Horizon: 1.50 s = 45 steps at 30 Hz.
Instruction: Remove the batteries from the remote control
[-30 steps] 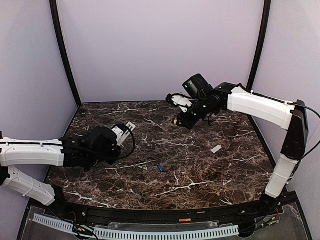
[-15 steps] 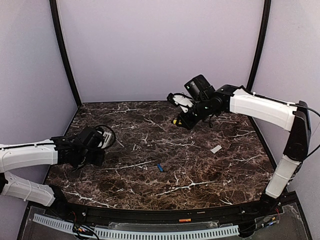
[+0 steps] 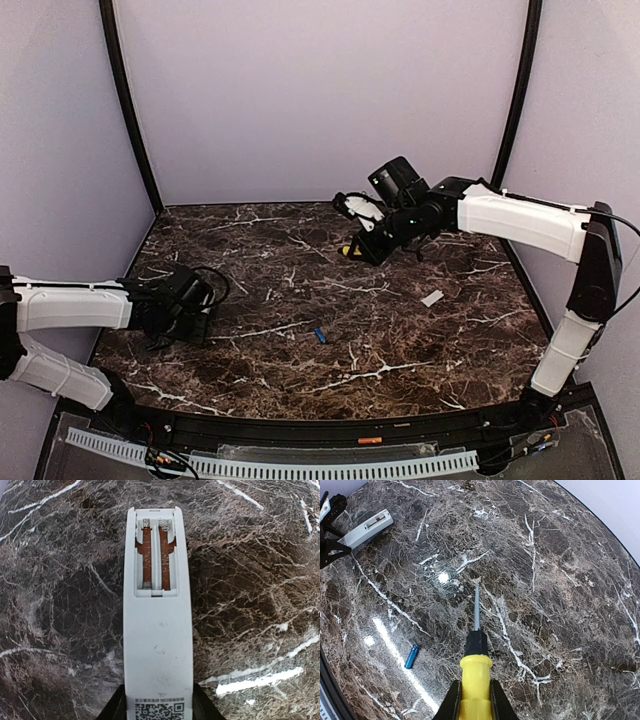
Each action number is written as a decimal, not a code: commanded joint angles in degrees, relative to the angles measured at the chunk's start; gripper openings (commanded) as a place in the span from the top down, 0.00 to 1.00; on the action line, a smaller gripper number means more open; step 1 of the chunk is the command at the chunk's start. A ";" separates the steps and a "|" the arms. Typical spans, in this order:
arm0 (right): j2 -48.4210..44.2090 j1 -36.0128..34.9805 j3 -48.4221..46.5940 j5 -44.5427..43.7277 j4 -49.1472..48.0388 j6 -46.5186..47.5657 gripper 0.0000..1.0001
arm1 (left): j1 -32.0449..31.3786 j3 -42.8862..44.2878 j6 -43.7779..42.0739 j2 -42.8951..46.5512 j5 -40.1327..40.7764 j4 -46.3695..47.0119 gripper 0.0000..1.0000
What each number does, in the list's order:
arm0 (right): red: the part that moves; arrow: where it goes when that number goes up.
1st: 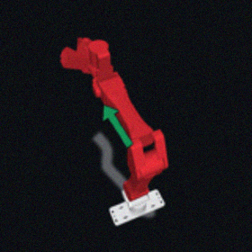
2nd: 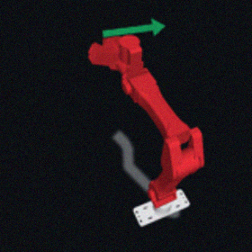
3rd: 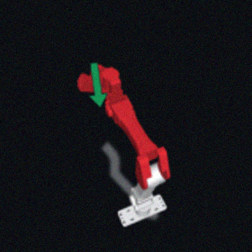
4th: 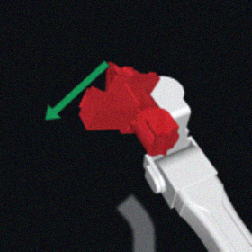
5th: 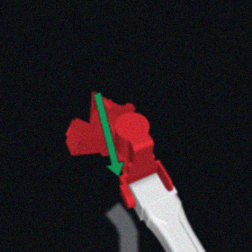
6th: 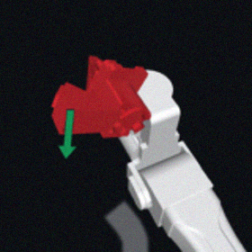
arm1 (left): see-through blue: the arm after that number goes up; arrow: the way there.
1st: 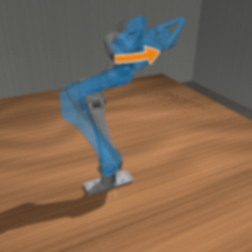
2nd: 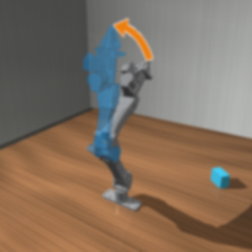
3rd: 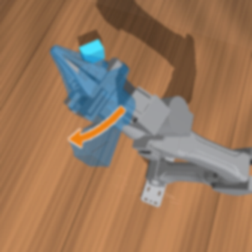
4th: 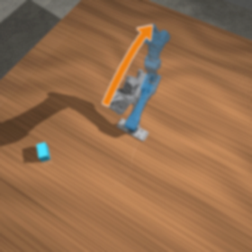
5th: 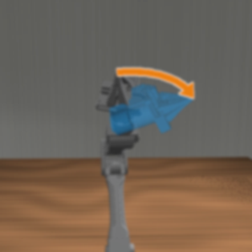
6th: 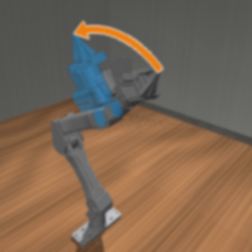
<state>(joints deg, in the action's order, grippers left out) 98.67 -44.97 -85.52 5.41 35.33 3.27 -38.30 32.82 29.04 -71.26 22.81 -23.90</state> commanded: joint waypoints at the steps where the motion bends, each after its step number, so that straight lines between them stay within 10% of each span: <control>1: -1.93 0.48 1.37 2.54 -3.93 -1.61 1.00 | 0.69 -2.53 4.83 -0.02 -2.21 1.14 0.99; 10: -1.04 0.68 1.55 4.82 -5.56 -1.86 1.00 | 0.69 -6.32 7.71 1.00 -2.94 3.10 0.73; 22: -1.02 1.28 2.83 7.05 -8.08 -2.48 1.00 | 0.69 -4.84 6.84 3.50 -1.36 -0.12 0.11; 33: -6.88 1.99 10.77 9.97 -24.97 -10.09 1.00 | 0.69 8.54 -5.79 6.89 -8.34 1.01 0.05; 45: -11.64 1.99 21.96 16.87 -58.74 -26.66 1.00 | 0.69 25.77 -1.89 -4.82 -32.58 23.00 0.13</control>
<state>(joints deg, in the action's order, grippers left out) 87.74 -43.38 -66.06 18.22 -7.64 -17.15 -37.98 53.34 24.69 -72.47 0.14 -10.35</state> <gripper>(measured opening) 0.144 0.879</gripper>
